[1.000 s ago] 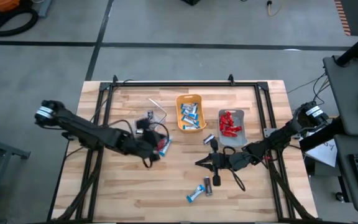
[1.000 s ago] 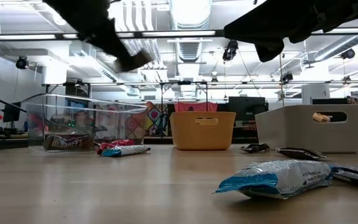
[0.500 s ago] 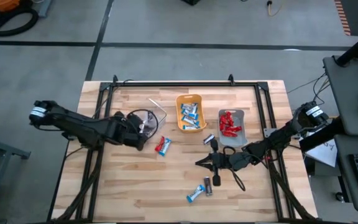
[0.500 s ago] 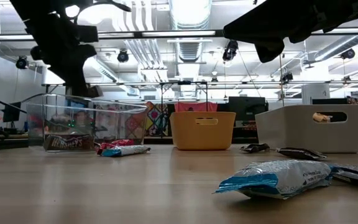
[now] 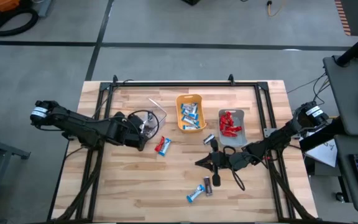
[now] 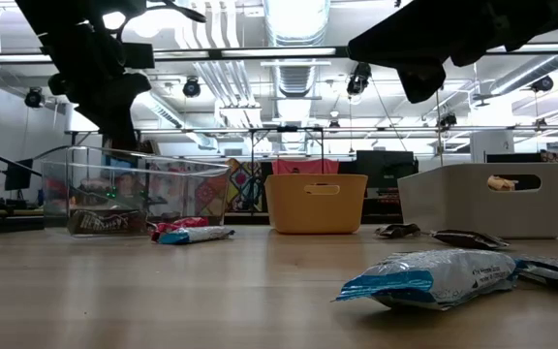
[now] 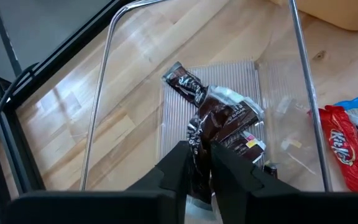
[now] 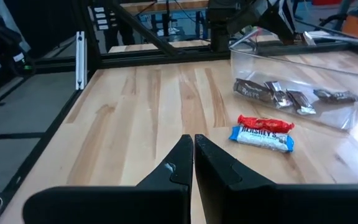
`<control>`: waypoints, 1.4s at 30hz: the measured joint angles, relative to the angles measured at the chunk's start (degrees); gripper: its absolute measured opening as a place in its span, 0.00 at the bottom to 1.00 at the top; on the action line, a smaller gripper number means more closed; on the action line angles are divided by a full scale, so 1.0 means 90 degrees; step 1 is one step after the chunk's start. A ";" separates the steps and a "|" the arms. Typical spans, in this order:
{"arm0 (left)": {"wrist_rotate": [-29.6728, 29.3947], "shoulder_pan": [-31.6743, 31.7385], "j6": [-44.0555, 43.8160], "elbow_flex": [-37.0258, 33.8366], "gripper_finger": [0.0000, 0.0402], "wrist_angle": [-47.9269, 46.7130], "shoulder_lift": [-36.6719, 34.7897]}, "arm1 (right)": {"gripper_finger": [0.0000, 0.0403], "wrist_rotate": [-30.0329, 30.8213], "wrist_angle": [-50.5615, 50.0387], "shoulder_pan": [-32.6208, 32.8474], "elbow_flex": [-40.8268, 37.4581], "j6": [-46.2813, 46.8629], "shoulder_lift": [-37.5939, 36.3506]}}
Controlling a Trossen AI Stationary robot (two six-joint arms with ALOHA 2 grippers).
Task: Organize candy in baskets
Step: Put the brown chocolate into the transparent bin, then put the red chocolate into the gray bin
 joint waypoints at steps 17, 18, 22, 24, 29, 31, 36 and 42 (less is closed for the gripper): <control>-0.0005 -0.0272 0.0180 0.0333 0.22 0.0085 -0.0002 | 0.02 0.0049 -0.1693 -0.0032 0.0844 0.0343 -0.0002; -0.0012 -0.0361 0.0230 0.0382 0.22 0.0190 -0.0002 | 0.02 0.0049 -0.1990 -0.0032 0.0955 0.0398 -0.0002; 0.0030 -0.0779 0.0823 0.0496 0.22 0.0913 0.0000 | 0.02 0.0049 -0.2967 -0.0032 0.1314 0.0529 -0.0002; 0.0251 -0.0993 0.1346 0.0505 0.22 0.1436 0.0000 | 0.02 0.0049 -0.3413 -0.0032 0.1446 0.0529 -0.0002; 0.0567 -0.1513 0.2187 0.0503 0.22 0.2415 0.0002 | 0.02 0.0048 -0.4756 -0.0029 0.1789 0.0664 -0.0002; 0.0585 -0.1667 0.2214 0.0505 0.22 0.2577 0.0002 | 0.02 0.0046 -0.5330 -0.0041 0.1962 0.0868 -0.0002; 0.0395 -0.1910 0.2115 0.0426 0.22 0.3016 0.0174 | 0.02 0.0049 -0.6050 -0.0041 0.2275 0.1058 -0.0005; 0.0289 -0.1998 0.2098 0.0410 0.22 0.3288 0.1146 | 0.02 0.0047 -0.6046 -0.0041 0.2317 0.0964 -0.0007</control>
